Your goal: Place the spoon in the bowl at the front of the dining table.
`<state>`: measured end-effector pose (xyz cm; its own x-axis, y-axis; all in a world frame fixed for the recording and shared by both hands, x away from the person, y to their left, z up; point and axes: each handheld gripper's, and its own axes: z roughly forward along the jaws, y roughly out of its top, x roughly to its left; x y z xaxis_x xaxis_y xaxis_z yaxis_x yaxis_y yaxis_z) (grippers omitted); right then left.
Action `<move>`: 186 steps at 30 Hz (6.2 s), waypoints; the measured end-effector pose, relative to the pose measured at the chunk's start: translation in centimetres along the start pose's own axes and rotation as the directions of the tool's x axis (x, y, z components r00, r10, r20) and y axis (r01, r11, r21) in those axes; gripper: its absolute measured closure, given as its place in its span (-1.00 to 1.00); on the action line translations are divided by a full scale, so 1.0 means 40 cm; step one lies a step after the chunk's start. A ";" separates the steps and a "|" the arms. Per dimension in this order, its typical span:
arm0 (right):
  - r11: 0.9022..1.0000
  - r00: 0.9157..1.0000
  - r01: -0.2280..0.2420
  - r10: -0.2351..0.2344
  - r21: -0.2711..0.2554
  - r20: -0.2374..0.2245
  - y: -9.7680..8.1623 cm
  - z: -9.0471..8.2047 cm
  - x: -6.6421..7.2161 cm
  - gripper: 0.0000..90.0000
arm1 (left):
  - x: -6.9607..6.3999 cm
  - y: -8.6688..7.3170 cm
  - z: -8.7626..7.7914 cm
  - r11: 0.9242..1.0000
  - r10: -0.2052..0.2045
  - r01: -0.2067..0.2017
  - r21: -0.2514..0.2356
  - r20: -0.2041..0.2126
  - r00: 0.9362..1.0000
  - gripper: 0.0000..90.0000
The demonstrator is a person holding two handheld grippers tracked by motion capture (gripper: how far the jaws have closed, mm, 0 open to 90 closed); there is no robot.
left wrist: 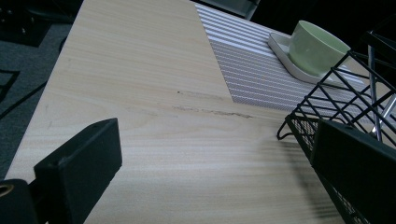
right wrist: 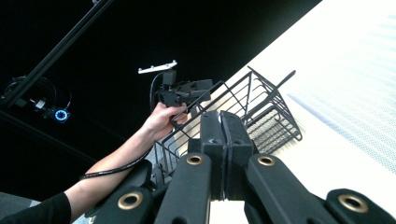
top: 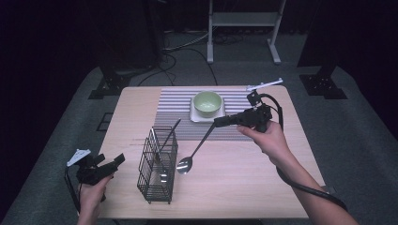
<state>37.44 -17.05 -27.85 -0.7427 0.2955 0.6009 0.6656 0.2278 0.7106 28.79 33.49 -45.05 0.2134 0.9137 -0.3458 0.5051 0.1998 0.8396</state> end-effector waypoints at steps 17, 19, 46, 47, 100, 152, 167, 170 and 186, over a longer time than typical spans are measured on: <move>0.998 0.998 -0.058 0.059 -0.030 0.029 -0.040 -0.040 -0.056 0.98 | 0.000 0.000 0.000 1.000 0.001 -0.001 -0.003 -0.002 1.000 -0.98; 0.997 0.998 -0.061 0.063 -0.035 0.032 -0.044 -0.044 -0.062 0.98 | 0.000 0.000 0.000 1.000 0.002 -0.002 -0.003 -0.002 1.000 -0.98; 0.991 0.990 -0.117 0.122 -0.062 0.070 -0.079 -0.079 -0.124 0.98 | 0.002 -0.001 0.002 1.000 0.000 0.000 -0.001 -0.001 1.000 -0.98; 0.991 0.990 -0.118 0.122 -0.063 0.071 -0.079 -0.080 -0.126 0.98 | 0.003 -0.001 0.002 1.000 0.002 -0.002 -0.001 -0.001 1.000 -0.98; 0.966 0.962 -0.196 0.224 -0.171 0.160 -0.065 -0.118 -0.251 0.98 | 0.007 0.000 0.001 1.000 -0.002 0.002 0.001 -0.003 1.000 -0.98; 0.950 0.932 -0.230 0.277 -0.209 0.235 0.042 -0.082 -0.339 0.98 | 0.016 0.003 0.002 1.000 -0.017 0.017 -0.003 -0.005 1.000 -0.98; 0.939 0.922 -0.236 0.298 -0.251 0.246 0.068 -0.085 -0.369 0.98 | 0.014 0.004 0.007 1.000 -0.019 0.019 -0.003 0.001 1.000 -0.98; 0.938 0.919 -0.235 0.301 -0.256 0.256 0.077 -0.086 -0.376 0.98 | 0.014 0.004 0.009 1.000 -0.016 0.016 -0.001 0.002 1.000 -0.98; 0.932 0.901 -0.231 0.314 -0.279 0.300 0.116 -0.076 -0.400 0.98 | 0.013 0.005 0.010 1.000 -0.021 0.021 -0.004 0.003 1.000 -0.98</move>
<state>52.21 -23.55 -33.05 -0.4385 0.6159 0.6545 0.7718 -0.1150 0.6254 29.32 33.88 -45.24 0.2051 0.9082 -0.3647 0.5064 0.2204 0.8336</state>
